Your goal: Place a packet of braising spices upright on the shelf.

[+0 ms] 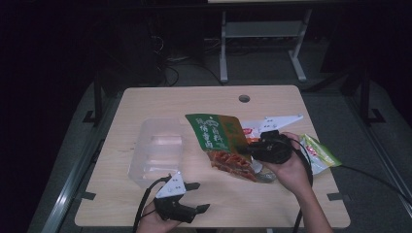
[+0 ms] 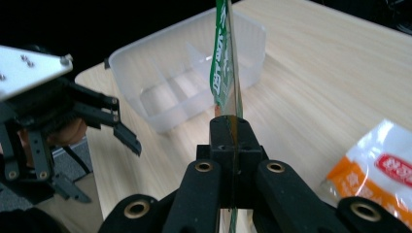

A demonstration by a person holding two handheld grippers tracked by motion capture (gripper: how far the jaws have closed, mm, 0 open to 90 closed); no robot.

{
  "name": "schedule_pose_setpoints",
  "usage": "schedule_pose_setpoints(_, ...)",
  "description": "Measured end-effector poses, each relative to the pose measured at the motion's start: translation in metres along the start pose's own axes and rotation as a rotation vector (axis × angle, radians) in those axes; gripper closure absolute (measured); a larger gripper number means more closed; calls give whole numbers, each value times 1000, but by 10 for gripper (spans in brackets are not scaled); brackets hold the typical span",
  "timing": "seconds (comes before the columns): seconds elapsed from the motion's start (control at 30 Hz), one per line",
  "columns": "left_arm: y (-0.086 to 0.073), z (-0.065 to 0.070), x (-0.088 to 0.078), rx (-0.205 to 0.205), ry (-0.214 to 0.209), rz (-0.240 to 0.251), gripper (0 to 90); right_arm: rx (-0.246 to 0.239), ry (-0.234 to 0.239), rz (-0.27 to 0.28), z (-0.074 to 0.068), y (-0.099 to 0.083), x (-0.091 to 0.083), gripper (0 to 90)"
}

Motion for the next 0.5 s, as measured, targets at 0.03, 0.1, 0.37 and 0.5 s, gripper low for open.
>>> schedule_pose_setpoints(0.03,0,-1,-1,-3,1,6,282,2,8,8,-1,5,1,900)
schedule_pose_setpoints(0.1,0,-1,-1,-8,2,6,280,4,20,16,-1,10,3,900)
schedule_pose_setpoints(0.37,1,0,2,-11,-2,11,280,-16,35,24,-5,22,6,900)
schedule_pose_setpoints(0.5,1,2,2,0,-6,6,280,-16,41,32,-6,27,7,900)
Point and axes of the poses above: each handheld gripper's, and its own axes: x roughly forward along the jaws, y roughly out of its top, z roughly to its right, the point moved 7 cm from there along x, roughly forward along the jaws, and after that the axes turned 11 degrees about x, right-handed, at the moved point
